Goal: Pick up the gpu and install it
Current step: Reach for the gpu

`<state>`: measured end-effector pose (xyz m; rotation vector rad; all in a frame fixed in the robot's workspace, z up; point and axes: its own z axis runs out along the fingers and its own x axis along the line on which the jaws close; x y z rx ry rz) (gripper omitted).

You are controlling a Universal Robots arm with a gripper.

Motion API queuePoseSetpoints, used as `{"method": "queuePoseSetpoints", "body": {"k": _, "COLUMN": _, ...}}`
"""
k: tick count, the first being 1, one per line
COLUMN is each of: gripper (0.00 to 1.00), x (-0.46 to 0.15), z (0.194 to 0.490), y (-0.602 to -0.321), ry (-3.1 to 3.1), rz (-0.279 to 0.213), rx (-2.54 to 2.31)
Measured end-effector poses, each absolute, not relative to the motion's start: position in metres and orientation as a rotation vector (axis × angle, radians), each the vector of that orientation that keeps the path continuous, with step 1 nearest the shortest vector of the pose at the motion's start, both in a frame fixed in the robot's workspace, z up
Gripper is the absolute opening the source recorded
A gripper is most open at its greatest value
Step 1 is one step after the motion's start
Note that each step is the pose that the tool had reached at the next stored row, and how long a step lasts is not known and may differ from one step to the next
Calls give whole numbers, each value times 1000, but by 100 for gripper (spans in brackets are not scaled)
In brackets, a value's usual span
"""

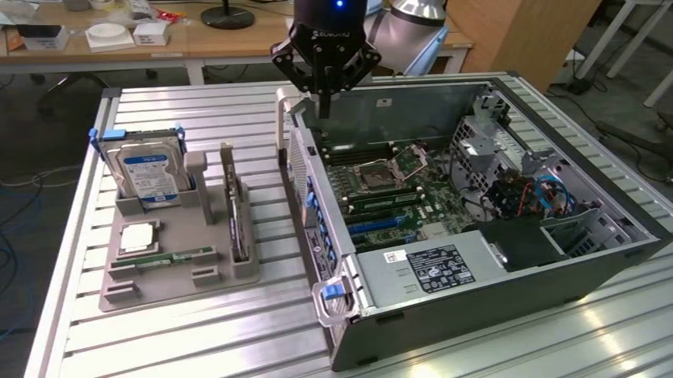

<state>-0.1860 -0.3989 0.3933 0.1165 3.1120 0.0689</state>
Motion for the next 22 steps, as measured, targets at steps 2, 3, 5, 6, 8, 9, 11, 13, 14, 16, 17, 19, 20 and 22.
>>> {"method": "queuePoseSetpoints", "body": {"k": 2, "gripper": 10, "x": -187, "z": 393, "y": -399, "ry": 3112, "rz": 69, "rx": 116}}
{"method": "queuePoseSetpoints", "body": {"k": 3, "gripper": 10, "x": -187, "z": 393, "y": -399, "ry": 3112, "rz": 69, "rx": 116}}
{"method": "queuePoseSetpoints", "body": {"k": 5, "gripper": 10, "x": -188, "z": 393, "y": -399, "ry": 3112, "rz": 69, "rx": 116}}
{"method": "queuePoseSetpoints", "body": {"k": 6, "gripper": 10, "x": -189, "z": 393, "y": -399, "ry": 3112, "rz": 69, "rx": 116}}
{"method": "queuePoseSetpoints", "body": {"k": 8, "gripper": 10, "x": -190, "z": 393, "y": -399, "ry": 3112, "rz": 69, "rx": 116}}
{"method": "queuePoseSetpoints", "body": {"k": 9, "gripper": 10, "x": -190, "z": 393, "y": -399, "ry": 3112, "rz": 69, "rx": 116}}
{"method": "queuePoseSetpoints", "body": {"k": 11, "gripper": 10, "x": -191, "z": 393, "y": -399, "ry": 3112, "rz": 69, "rx": 116}}
{"method": "queuePoseSetpoints", "body": {"k": 13, "gripper": 10, "x": -192, "z": 393, "y": -399, "ry": 3112, "rz": 69, "rx": 116}}
{"method": "queuePoseSetpoints", "body": {"k": 14, "gripper": 10, "x": -192, "z": 393, "y": -399, "ry": 3112, "rz": 69, "rx": 117}}
{"method": "queuePoseSetpoints", "body": {"k": 16, "gripper": 10, "x": -193, "z": 393, "y": -399, "ry": 3112, "rz": 69, "rx": 116}}
{"method": "queuePoseSetpoints", "body": {"k": 17, "gripper": 10, "x": -194, "z": 393, "y": -399, "ry": 3112, "rz": 69, "rx": 116}}
{"method": "queuePoseSetpoints", "body": {"k": 19, "gripper": 10, "x": -195, "z": 393, "y": -399, "ry": 3112, "rz": 69, "rx": 116}}
{"method": "queuePoseSetpoints", "body": {"k": 20, "gripper": 10, "x": -195, "z": 393, "y": -399, "ry": 3112, "rz": 69, "rx": 116}}
{"method": "queuePoseSetpoints", "body": {"k": 22, "gripper": 10, "x": -196, "z": 393, "y": -399, "ry": 3112, "rz": 69, "rx": 116}}
